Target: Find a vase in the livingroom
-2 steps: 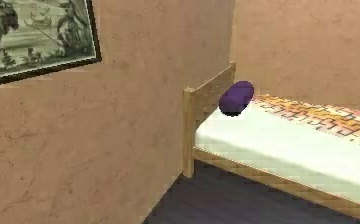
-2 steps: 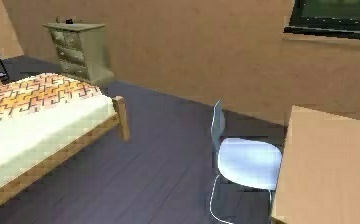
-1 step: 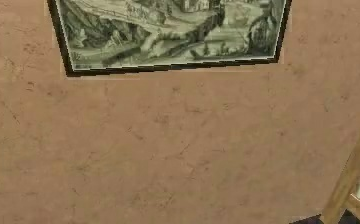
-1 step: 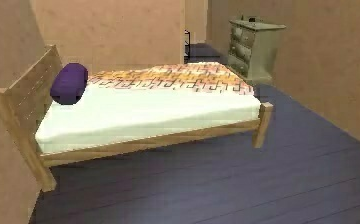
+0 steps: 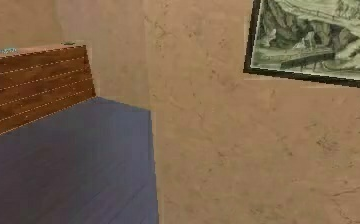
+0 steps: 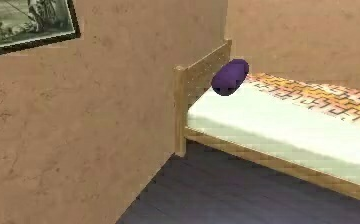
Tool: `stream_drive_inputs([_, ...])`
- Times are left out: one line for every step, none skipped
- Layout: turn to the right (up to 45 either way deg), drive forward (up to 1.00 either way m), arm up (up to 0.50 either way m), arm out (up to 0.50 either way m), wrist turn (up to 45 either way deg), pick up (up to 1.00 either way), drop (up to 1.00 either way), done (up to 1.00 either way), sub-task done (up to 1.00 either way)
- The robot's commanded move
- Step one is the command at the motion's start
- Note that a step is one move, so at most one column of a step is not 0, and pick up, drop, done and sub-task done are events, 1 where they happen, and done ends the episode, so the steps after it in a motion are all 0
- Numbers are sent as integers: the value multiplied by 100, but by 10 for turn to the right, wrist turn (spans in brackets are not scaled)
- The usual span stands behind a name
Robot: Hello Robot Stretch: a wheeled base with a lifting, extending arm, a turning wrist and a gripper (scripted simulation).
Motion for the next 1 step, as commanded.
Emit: stream_drive_inputs([-330, 0, 0, 0, 0, 0, 0, 0, 0])
